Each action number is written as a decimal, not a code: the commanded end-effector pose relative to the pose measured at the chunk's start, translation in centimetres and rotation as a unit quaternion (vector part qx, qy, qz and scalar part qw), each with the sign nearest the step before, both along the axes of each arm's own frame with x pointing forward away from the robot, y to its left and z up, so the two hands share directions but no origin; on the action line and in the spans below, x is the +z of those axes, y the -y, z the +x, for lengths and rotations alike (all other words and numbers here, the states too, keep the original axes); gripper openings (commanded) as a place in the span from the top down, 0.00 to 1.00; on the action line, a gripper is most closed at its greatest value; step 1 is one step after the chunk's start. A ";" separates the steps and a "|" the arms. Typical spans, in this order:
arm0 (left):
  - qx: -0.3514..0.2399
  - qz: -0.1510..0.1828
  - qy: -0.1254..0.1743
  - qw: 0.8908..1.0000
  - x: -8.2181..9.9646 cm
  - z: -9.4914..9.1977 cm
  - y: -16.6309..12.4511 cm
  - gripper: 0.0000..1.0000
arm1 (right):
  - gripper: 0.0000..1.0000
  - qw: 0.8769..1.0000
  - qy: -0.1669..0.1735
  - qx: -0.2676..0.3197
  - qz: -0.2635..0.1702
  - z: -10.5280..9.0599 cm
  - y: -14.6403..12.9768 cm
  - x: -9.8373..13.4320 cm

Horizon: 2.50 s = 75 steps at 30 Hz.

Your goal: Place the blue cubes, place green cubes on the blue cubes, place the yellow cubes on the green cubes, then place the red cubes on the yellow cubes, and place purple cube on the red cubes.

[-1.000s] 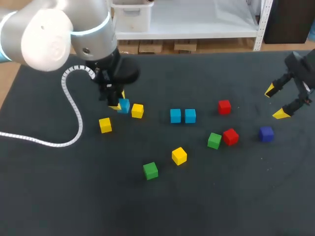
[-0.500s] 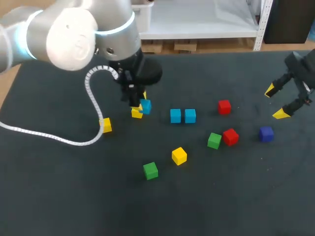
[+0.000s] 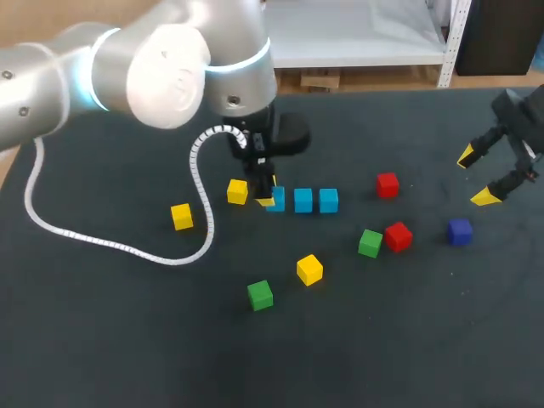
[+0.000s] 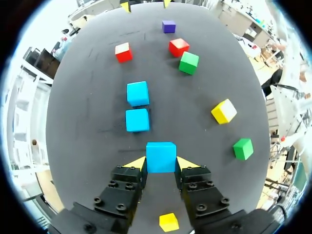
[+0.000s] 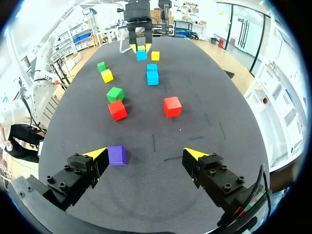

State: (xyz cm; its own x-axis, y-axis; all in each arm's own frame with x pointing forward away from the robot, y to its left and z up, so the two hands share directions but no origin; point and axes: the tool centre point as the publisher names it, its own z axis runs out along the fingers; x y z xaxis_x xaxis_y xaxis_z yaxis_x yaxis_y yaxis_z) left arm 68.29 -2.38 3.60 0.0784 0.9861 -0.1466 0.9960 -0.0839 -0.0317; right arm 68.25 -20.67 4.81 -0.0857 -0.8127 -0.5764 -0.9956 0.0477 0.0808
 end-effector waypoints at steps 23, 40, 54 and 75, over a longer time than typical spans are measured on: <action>0.032 0.024 -0.019 0.999 -2.7 2.5 -0.2 1.00 | 0.00 1.000 0.000 0.000 0.001 0.0 0.0 0.0; 0.031 0.024 -0.023 0.999 -3.0 2.8 0.0 1.00 | 0.00 1.000 0.000 0.000 0.001 0.0 0.0 0.0; 0.032 0.025 -0.024 0.999 -3.1 2.9 -0.1 1.00 | 0.00 1.000 0.000 0.000 0.001 0.0 0.0 0.0; 0.033 0.021 -0.030 0.999 -3.2 3.0 0.0 1.00 | 0.00 1.000 0.000 0.000 0.001 0.0 0.0 0.0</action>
State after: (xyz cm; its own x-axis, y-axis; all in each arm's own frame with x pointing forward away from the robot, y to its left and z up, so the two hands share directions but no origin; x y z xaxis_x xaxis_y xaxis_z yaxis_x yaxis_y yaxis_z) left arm 70.92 -2.22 0.51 0.0059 0.9938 -0.1111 0.9963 -0.0154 -0.0845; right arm 68.25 -20.67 4.81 -0.0856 -0.8127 -0.5764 -0.9956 0.0476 0.0808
